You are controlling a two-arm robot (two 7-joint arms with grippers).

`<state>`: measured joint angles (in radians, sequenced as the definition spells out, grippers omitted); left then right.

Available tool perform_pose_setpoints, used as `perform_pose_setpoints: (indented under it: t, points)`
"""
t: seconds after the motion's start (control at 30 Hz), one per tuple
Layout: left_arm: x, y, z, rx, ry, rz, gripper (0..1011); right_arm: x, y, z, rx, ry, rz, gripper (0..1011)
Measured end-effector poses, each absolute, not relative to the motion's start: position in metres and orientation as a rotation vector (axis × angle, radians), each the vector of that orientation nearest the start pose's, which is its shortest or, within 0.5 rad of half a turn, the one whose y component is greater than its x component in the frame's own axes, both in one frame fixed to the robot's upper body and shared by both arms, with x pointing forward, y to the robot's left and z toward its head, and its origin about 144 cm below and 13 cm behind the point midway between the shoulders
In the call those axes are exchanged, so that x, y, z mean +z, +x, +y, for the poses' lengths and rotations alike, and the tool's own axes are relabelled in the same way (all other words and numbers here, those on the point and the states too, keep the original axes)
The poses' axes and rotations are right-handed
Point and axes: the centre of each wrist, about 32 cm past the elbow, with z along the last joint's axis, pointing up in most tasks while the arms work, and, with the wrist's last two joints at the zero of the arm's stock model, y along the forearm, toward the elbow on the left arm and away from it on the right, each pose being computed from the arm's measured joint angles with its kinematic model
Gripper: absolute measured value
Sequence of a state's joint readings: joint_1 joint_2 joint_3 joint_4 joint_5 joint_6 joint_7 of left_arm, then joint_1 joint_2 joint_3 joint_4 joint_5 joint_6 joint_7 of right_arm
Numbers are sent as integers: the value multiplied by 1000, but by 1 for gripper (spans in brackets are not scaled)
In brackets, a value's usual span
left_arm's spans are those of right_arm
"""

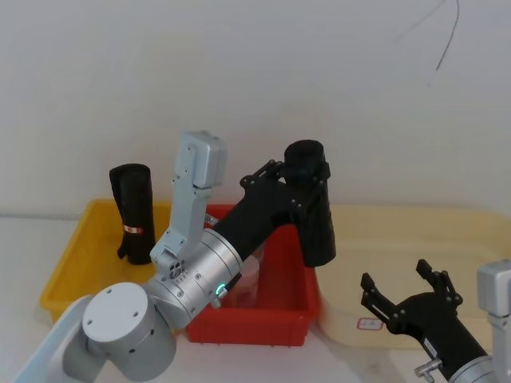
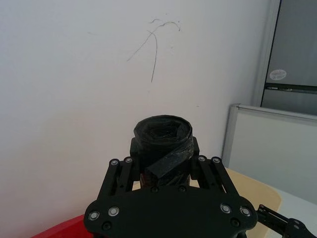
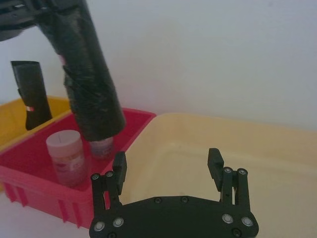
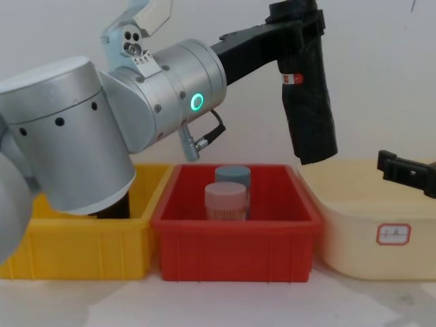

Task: Pick up the garbage bag with the one hand and transfer it to the other hand.

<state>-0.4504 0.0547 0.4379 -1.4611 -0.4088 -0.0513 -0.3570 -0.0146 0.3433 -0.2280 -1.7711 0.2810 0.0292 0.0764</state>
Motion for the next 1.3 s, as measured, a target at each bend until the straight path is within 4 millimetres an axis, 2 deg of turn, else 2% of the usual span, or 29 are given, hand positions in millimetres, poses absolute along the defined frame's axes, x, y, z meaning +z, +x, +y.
perform_pose_setpoints:
  t: [0.73, 1.3]
  points:
    - [1261, 547, 107, 732, -380, -81, 516, 1211, 448, -236, -985, -39, -292, 999]
    - [1261, 547, 107, 730, -384, -78, 516, 1217, 473, -232, -928, -67, -375, 1000]
